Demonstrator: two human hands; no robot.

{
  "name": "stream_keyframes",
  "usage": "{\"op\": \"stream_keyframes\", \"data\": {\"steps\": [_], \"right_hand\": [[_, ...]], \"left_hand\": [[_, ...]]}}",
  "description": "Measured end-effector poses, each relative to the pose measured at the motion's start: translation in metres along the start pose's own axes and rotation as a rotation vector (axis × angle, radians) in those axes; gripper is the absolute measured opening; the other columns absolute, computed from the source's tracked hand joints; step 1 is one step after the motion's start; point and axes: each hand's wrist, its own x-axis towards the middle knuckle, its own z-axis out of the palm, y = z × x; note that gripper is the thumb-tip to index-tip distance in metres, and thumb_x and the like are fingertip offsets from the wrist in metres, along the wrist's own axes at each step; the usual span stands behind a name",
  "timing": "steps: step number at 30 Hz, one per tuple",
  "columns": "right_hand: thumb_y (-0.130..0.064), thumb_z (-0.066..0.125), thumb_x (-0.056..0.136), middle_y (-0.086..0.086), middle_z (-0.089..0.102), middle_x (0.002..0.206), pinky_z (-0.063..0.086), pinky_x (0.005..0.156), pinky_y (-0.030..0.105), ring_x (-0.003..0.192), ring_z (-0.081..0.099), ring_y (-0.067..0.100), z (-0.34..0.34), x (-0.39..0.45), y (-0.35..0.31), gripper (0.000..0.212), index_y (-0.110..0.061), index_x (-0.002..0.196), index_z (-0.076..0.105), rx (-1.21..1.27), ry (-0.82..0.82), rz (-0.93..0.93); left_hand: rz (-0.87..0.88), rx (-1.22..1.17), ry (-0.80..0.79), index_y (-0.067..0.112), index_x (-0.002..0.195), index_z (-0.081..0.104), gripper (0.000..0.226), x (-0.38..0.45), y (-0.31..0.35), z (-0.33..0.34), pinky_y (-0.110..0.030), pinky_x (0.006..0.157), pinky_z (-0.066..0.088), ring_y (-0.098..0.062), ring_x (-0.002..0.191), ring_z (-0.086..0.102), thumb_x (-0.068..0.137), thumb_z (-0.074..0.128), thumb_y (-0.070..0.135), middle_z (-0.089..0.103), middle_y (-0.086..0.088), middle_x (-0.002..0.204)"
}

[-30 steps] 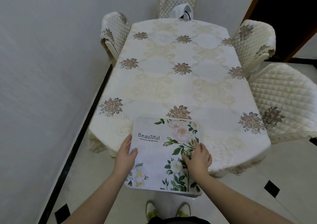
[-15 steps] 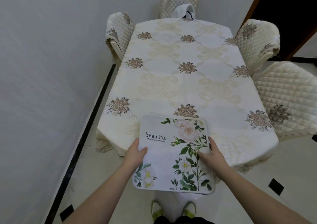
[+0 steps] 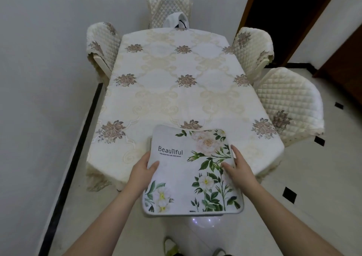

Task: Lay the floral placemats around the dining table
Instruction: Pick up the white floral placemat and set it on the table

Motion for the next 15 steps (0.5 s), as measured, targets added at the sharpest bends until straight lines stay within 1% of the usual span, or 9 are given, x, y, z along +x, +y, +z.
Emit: {"op": "stream_keyframes", "data": {"steps": [2,5,8,9,10,12,13,14,15], "right_hand": [[-0.018,0.062,0.095,0.002,0.064,0.129,0.058,0.087,0.046,0.098,0.071,0.015,-0.01,-0.002,0.0,0.072,-0.042,0.15,0.023,0.035,0.029,0.003],[-0.015,0.061,0.095,0.003,0.063,0.129,0.056,0.091,0.041,0.1,0.069,0.014,-0.026,-0.01,-0.001,0.071,-0.036,0.152,0.023,0.06,0.076,-0.014],[-0.016,0.062,0.095,0.004,0.061,0.133,0.053,0.097,0.044,0.108,0.066,0.018,-0.042,-0.02,0.004,0.071,-0.034,0.152,0.024,0.095,0.126,-0.032],[-0.016,0.062,0.095,0.005,0.06,0.134,0.052,0.098,0.046,0.11,0.065,0.02,-0.047,-0.024,0.007,0.071,-0.034,0.152,0.024,0.109,0.14,-0.034],[-0.016,0.062,0.094,0.006,0.059,0.135,0.052,0.098,0.047,0.112,0.064,0.021,-0.053,-0.028,0.01,0.071,-0.034,0.152,0.024,0.125,0.151,-0.034],[-0.017,0.063,0.094,0.007,0.058,0.137,0.052,0.098,0.049,0.113,0.064,0.022,-0.065,-0.036,0.017,0.072,-0.036,0.151,0.025,0.161,0.166,-0.037],[-0.017,0.063,0.094,0.006,0.058,0.137,0.053,0.096,0.049,0.112,0.065,0.022,-0.07,-0.041,0.021,0.072,-0.037,0.151,0.025,0.172,0.173,-0.039],[-0.016,0.063,0.094,0.006,0.059,0.135,0.054,0.094,0.049,0.11,0.065,0.021,-0.076,-0.046,0.024,0.072,-0.038,0.151,0.025,0.18,0.18,-0.044],[-0.016,0.063,0.094,0.004,0.059,0.134,0.056,0.092,0.047,0.108,0.066,0.02,-0.082,-0.052,0.028,0.071,-0.038,0.151,0.025,0.186,0.186,-0.051]], "left_hand": [[0.015,-0.027,0.001,0.021,0.134,0.054,0.038,0.0,0.007,0.006,-0.027,0.08,0.045,-0.018,0.107,0.064,0.097,0.061,0.016,0.066,0.005,0.117],[0.042,-0.049,0.004,0.017,0.14,0.049,0.044,-0.002,0.023,0.017,-0.026,0.084,0.045,-0.018,0.109,0.062,0.097,0.061,0.017,0.063,0.002,0.124],[0.075,-0.067,-0.004,0.017,0.143,0.045,0.049,-0.008,0.041,0.028,-0.009,0.074,0.045,-0.014,0.105,0.061,0.097,0.061,0.015,0.062,0.001,0.125],[0.097,-0.073,-0.004,0.018,0.144,0.043,0.051,-0.01,0.047,0.03,-0.008,0.076,0.046,-0.015,0.107,0.061,0.096,0.062,0.015,0.062,0.001,0.128],[0.117,-0.075,-0.006,0.021,0.146,0.04,0.056,-0.01,0.051,0.033,-0.013,0.082,0.049,-0.016,0.11,0.061,0.096,0.063,0.017,0.06,0.001,0.132],[0.149,-0.061,-0.023,0.03,0.152,0.032,0.065,-0.013,0.057,0.039,-0.033,0.095,0.052,-0.017,0.118,0.061,0.095,0.064,0.023,0.055,0.002,0.141],[0.154,-0.053,-0.036,0.034,0.153,0.029,0.068,-0.017,0.061,0.042,-0.038,0.095,0.053,-0.017,0.118,0.061,0.095,0.064,0.025,0.054,0.003,0.142],[0.158,-0.04,-0.047,0.038,0.153,0.027,0.069,-0.021,0.066,0.046,-0.039,0.092,0.055,-0.017,0.116,0.063,0.095,0.064,0.027,0.055,0.005,0.142],[0.162,-0.032,-0.056,0.04,0.153,0.025,0.07,-0.027,0.07,0.05,-0.037,0.087,0.057,-0.016,0.111,0.065,0.095,0.064,0.029,0.056,0.006,0.14]]}}
